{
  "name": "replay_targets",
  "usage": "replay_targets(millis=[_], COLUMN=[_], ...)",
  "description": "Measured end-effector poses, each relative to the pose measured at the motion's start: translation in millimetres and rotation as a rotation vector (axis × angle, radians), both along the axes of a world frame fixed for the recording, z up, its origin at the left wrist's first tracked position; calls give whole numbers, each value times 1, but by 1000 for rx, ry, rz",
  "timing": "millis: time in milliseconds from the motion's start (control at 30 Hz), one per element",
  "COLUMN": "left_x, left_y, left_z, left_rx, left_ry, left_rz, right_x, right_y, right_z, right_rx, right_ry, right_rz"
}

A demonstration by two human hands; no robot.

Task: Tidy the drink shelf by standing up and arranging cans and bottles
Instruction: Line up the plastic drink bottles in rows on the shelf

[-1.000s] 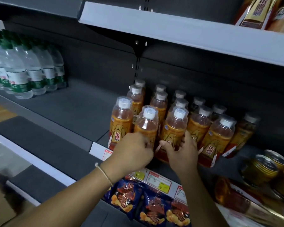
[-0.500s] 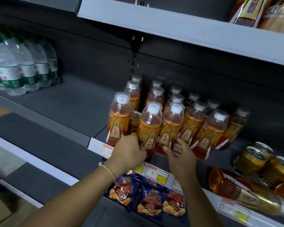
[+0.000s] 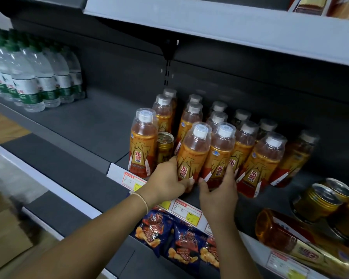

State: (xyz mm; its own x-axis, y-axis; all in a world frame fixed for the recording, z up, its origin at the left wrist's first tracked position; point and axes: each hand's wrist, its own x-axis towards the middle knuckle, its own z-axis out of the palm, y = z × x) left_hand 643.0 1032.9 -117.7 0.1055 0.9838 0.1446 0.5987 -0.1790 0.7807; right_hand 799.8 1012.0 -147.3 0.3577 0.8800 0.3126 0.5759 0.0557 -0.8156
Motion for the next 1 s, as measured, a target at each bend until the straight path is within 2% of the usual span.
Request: replay_targets(millis=[167, 267, 433, 567, 700, 767, 867, 933, 1000], left_x=[3, 8, 21, 24, 19, 11, -8, -27, -49], left_y=[8, 12, 18, 18, 12, 2, -18, -27, -30], left_z=[-1, -2, -5, -5, 2, 10, 24, 30, 32], left_rx=[3, 52, 152, 167, 163, 243, 489, 616, 636], left_ry=[13, -7, 70, 78, 161, 197, 191, 168, 82], left_rz=[76, 140, 231, 238, 205, 180, 199, 284, 395], right_x=[1, 2, 1, -1, -3, -4, -13, -28, -52], right_y=[1, 1, 2, 2, -6, -13, -23, -24, -23], right_z=[-2, -4, -6, -4, 1, 2, 2, 2, 4], right_rx=[4, -9, 13, 13, 53, 196, 449, 473, 350], right_ry=[-24, -8, -15, -37, -52, -36, -67, -104, -103], right_rz=[-37, -46, -71, -83, -102, -103, -10, 113, 236])
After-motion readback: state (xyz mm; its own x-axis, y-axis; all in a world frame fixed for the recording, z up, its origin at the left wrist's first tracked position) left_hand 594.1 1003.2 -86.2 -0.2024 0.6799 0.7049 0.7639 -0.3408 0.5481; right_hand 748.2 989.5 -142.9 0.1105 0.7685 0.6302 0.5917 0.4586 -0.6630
